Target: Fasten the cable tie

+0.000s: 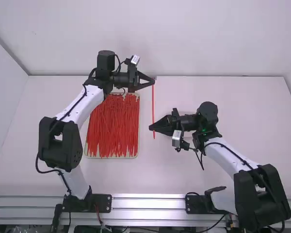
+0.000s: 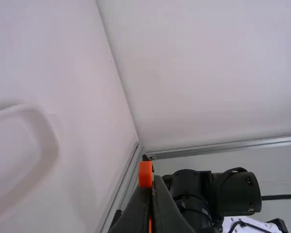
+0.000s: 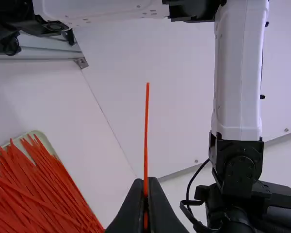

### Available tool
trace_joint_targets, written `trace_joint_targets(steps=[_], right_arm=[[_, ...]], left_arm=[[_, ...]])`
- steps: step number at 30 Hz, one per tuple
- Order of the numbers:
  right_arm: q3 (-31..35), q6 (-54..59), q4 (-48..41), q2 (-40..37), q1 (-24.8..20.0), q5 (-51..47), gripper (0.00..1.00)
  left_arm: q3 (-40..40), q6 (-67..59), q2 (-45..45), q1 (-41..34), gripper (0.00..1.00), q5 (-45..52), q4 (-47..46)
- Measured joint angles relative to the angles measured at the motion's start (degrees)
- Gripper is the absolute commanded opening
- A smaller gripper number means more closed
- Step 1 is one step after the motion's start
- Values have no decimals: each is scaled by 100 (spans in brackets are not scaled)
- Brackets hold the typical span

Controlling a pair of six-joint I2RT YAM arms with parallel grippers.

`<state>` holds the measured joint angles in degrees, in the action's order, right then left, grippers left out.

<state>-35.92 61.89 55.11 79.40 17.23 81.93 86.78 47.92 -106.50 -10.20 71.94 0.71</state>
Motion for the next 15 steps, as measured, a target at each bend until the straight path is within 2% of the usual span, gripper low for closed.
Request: trace_joint_targets(steps=[15], right_arm=[[0,0,-4,0,0,2,0]], left_arm=[[0,-2,-2,0,1,90,-24]])
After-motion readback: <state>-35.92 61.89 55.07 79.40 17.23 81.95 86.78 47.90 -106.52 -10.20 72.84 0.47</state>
